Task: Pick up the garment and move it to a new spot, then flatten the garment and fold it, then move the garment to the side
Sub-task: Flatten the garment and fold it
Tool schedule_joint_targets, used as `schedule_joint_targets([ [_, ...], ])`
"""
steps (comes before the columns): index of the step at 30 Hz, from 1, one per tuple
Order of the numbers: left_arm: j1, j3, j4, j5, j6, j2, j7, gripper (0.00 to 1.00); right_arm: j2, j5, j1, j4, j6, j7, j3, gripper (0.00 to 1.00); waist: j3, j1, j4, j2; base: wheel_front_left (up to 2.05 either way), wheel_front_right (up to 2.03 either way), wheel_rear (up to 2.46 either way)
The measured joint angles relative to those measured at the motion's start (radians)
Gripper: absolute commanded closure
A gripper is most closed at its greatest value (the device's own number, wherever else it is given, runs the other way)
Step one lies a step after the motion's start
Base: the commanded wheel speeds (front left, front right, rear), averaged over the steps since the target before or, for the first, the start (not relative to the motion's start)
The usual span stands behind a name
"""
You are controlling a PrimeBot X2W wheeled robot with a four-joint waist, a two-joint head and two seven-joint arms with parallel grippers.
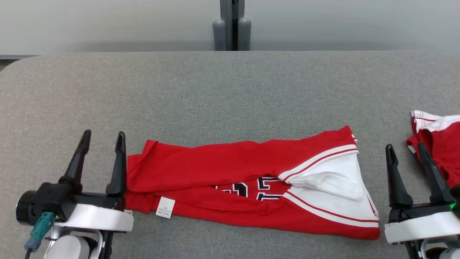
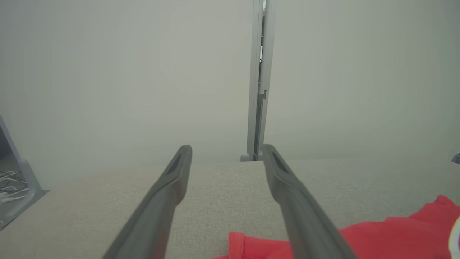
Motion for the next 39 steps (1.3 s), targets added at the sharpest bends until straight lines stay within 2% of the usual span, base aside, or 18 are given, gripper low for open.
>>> schedule_joint_targets([
  [6,0.016,0.008,0.012,0.015,-0.025,-0.016,0.0,0.0,0.003,0.0,0.017,0.009,0.0,0.01,-0.003,0.0,-0.015,-0.0001,0.001,0.0,0.0,0.0,0.0],
  [25,0.019,0.005,0.032,0.042,-0.039,-0.042,0.0,0.0,0.006,0.001,0.014,0.017,0.0,0.037,-0.028,0.0,-0.003,0.0,0.016,0.0,0.0,0.0,0.0],
  [29,0.01,0.008,0.036,0.042,-0.048,-0.051,0.0,0.0,-0.018,0.003,-0.011,0.117,0.0,0.069,-0.067,0.0,0.019,-0.0001,0.025,0.0,0.0,0.0,0.0],
  [39,-0.032,0.01,0.047,0.056,-0.07,-0.062,0.0,0.0,-0.005,0.064,-0.101,0.398,0.0,0.058,0.016,0.0,0.071,0.0,0.037,0.0,0.0,0.0,0.0],
])
